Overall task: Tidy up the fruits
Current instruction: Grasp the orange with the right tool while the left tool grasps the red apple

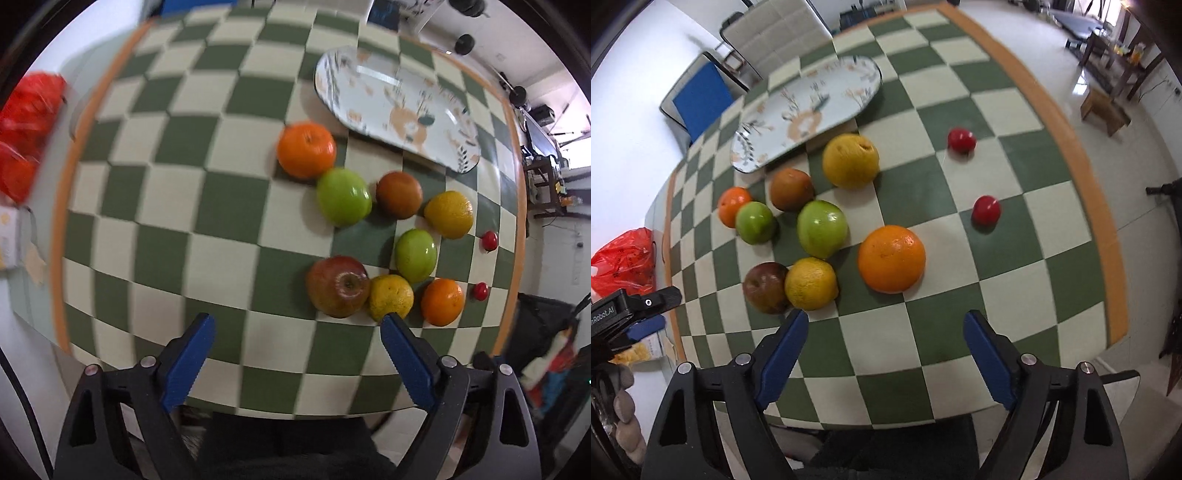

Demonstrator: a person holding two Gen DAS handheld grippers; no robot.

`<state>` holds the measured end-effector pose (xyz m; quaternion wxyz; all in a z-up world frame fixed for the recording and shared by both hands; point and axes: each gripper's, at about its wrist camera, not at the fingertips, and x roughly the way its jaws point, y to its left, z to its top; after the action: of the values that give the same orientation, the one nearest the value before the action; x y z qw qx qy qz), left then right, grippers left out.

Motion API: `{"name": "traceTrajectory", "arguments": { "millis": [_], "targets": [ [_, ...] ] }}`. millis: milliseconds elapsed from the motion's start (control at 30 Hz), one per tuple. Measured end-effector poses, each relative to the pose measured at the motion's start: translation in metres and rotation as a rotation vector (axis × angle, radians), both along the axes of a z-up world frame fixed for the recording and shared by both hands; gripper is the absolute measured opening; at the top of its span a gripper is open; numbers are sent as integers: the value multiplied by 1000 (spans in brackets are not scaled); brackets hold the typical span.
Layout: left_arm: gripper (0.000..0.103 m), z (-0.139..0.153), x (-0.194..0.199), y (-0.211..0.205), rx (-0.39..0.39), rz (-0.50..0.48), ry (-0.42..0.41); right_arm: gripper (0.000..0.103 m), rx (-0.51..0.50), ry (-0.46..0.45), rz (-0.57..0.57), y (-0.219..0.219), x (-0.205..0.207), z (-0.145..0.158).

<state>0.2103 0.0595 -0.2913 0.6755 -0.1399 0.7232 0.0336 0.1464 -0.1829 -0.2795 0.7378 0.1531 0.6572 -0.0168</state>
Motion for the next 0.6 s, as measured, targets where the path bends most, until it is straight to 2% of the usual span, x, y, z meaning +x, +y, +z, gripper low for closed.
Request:
{"name": "traceTrajectory", "arguments": {
  "millis": [100,200,367,400,433,467,500,533,600],
  "targets": [
    [91,-38,10,-9,-55,46,111,88,27,63,-7,-5,14,-28],
    [91,-67,17,-21,-81,67,187,88,40,109,-4,-10,26,-48],
    [91,-92,25,-42,-45,18,205,88,91,167,9,-6,44,-76],
    [86,-90,27,-44,-41,21,176,88,91,172,17,-3,48,-80],
    [69,-88,29,-47,-31,9,158,88,85,180,26,-1,52,-85],
    [62,-88,30,-50,-17,-11,165,88,75,187,31,1,54,-89],
    [62,-86,30,-52,-11,-28,168,85,77,195,32,2,56,-93],
    [61,-83,30,-55,7,-55,166,77,91,202,34,4,60,-96],
    [62,-78,27,-58,57,-110,156,69,88,227,46,8,64,-104]
  ]
}}
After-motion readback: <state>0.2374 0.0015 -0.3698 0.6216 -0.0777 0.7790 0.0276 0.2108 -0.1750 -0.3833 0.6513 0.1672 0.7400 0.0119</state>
